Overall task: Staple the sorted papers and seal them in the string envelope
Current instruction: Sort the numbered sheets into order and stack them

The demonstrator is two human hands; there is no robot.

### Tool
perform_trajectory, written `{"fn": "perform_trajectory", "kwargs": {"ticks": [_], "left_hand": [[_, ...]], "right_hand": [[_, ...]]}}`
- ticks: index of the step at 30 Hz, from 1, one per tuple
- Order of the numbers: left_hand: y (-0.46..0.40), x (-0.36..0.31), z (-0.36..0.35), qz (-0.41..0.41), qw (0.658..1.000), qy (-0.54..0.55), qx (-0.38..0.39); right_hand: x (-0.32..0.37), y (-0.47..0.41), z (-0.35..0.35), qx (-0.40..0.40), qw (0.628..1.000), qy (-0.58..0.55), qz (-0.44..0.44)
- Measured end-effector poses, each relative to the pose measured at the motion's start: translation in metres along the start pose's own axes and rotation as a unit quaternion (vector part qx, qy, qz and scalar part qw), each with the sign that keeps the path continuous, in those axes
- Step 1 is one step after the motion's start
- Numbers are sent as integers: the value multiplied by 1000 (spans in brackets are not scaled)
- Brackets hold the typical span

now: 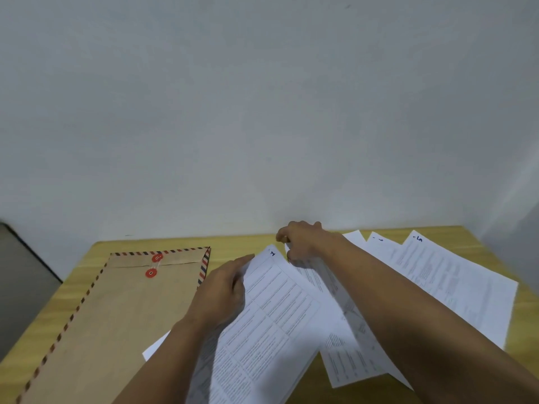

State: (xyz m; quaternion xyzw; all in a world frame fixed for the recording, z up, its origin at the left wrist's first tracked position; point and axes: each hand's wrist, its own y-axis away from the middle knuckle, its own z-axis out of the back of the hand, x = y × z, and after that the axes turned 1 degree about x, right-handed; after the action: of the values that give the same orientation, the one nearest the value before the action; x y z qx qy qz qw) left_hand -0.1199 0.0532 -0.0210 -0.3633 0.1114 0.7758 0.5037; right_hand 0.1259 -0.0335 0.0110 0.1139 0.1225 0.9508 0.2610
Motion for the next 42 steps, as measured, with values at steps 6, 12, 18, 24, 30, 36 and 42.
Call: {"fn": "perform_trajectory", "kwargs": {"ticks": [6, 12, 18, 24, 30, 36, 42], "left_hand": [[-2, 3, 2, -6, 1000, 11, 5], [6, -16, 19, 19, 999, 10, -30], [15, -62, 54, -2, 998, 34, -61], [27, -119, 83, -28, 991, 71, -113], [30, -161, 95, -25, 981, 81, -175], [34, -182, 90, -18, 978, 58, -198], [37, -190, 89, -31, 979, 34, -199]], "right_hand": [[-9, -4, -2, -72, 997, 27, -22], [-15, 26, 27, -172, 984, 51, -15], [-5, 82, 90, -277, 959, 68, -2], [15, 151, 154, -314, 949, -19, 17], [26, 206, 176, -259, 925, -262, 92], [30, 238, 167, -205, 888, -402, 85], [31, 251, 159, -154, 858, -482, 91]]}}
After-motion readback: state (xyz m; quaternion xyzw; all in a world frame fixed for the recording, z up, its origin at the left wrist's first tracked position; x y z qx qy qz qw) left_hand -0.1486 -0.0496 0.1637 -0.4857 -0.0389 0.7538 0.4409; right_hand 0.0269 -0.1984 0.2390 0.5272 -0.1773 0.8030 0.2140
